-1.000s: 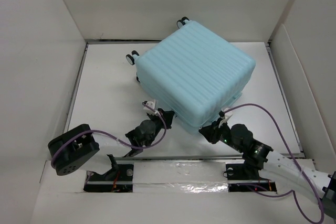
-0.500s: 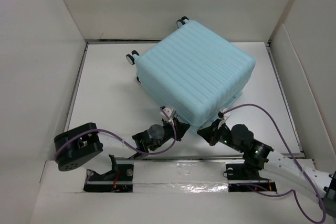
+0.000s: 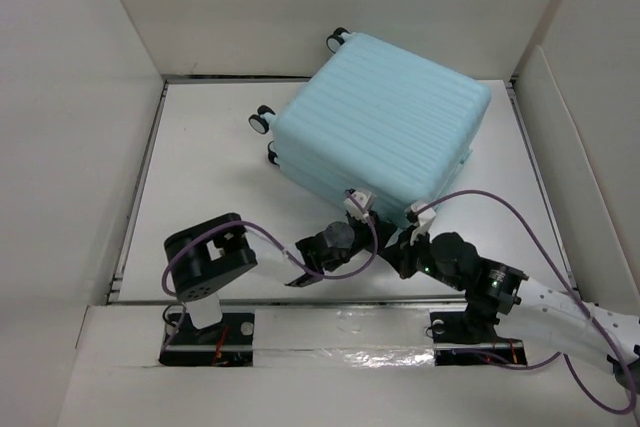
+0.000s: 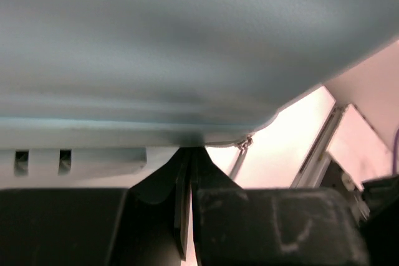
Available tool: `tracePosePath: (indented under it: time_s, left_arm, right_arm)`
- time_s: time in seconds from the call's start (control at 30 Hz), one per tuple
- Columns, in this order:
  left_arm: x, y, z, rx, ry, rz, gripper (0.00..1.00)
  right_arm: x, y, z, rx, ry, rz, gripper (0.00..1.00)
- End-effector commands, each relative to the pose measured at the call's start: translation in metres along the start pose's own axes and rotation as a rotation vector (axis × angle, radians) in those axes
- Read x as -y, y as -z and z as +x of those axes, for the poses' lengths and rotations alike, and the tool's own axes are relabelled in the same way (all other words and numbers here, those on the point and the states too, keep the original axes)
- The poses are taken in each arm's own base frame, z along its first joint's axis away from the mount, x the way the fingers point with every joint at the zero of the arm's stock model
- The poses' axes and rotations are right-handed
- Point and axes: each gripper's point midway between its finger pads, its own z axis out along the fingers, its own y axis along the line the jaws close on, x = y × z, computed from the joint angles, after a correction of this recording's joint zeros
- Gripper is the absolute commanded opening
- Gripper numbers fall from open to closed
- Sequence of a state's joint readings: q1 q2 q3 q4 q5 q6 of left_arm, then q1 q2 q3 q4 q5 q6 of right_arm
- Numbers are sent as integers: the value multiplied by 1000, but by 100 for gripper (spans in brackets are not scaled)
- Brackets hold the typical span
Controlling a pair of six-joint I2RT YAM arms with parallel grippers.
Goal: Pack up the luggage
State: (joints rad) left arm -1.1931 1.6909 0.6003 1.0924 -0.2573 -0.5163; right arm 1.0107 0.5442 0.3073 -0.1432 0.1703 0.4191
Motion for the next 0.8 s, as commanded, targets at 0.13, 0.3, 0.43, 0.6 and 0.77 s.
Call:
tracePosePath:
  time_s: [0.13,0.3,0.43,0.6,0.77]
  left_arm:
    - [61,-48,-34,43,91,185,5]
    - [19,4,-33,38,96,91,48]
    - [-17,58,-47,39,88,-22,47]
    - [-43,91,-90,97,94,-168,43]
    - [-93,125,-161,258,195,-321,46]
  right_arm:
    - [-34,14,-55,116,-12,-54,0]
    - [-16,18,-54,190,-41,2,0]
    - [-6,27,-50,112,5,71,0]
    - [5,36,-46,122,-53,115,7]
    - [29,41,-42,195,-181,216,32]
